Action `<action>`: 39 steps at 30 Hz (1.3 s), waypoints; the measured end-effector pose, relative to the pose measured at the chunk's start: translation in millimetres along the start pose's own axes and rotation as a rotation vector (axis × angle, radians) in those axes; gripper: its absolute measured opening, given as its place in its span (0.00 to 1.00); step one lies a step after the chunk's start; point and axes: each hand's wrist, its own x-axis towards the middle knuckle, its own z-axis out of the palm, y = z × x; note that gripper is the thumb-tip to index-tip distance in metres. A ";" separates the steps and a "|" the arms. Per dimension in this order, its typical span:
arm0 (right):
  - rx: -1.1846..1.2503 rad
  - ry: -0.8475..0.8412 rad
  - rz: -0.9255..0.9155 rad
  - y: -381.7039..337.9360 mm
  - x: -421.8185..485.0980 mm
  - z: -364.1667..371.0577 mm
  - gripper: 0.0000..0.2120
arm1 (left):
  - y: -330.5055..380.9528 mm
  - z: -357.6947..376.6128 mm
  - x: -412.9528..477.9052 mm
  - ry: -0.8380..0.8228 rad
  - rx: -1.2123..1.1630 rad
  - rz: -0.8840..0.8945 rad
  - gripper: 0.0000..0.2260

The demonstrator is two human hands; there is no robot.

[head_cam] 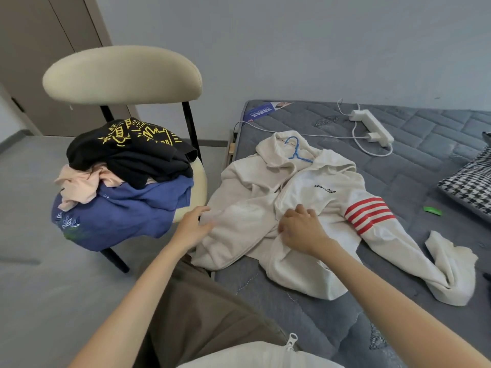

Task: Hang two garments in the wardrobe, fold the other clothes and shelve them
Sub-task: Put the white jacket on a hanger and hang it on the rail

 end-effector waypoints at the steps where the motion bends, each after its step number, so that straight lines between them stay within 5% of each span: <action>1: 0.062 0.017 -0.045 -6.8 -1.6 2.5 0.15 | 1.0 6.5 -2.0 -0.022 -0.002 0.011 0.20; 6: 0.082 0.127 -0.266 -40.4 -0.7 33.8 0.18 | 2.7 30.0 -10.0 -0.088 0.007 0.001 0.16; 13: 0.040 0.257 -0.374 -44.7 14.6 47.2 0.09 | -2.7 36.8 -18.7 -0.034 -0.046 -0.043 0.14; 17: 0.341 0.432 -0.236 -34.9 12.0 25.8 0.07 | -5.1 36.3 -22.6 0.092 -0.091 -0.071 0.14; 20: 0.624 0.333 -0.114 -27.8 18.7 6.1 0.07 | -1.7 38.2 -19.9 0.130 -0.142 -0.137 0.16; 24: 0.262 -0.087 -0.311 -43.4 18.1 11.6 0.17 | 3.2 48.8 -21.7 0.073 -0.291 -0.236 0.16; 26: 0.118 -0.119 -0.375 -55.1 19.5 27.7 0.21 | 0.4 53.1 -25.3 0.076 -0.317 -0.256 0.16; 32: -0.069 0.108 -0.473 -67.1 25.7 50.0 0.13 | -3.3 50.3 -30.8 0.123 -0.366 -0.287 0.15; 35: 0.179 0.393 -0.421 -57.1 23.5 40.8 0.09 | -2.3 48.8 -33.4 0.194 -0.366 -0.211 0.14; 39: 0.697 0.557 -0.105 -36.6 27.7 7.1 0.11 | 7.1 54.7 -32.3 0.291 -0.418 -0.168 0.14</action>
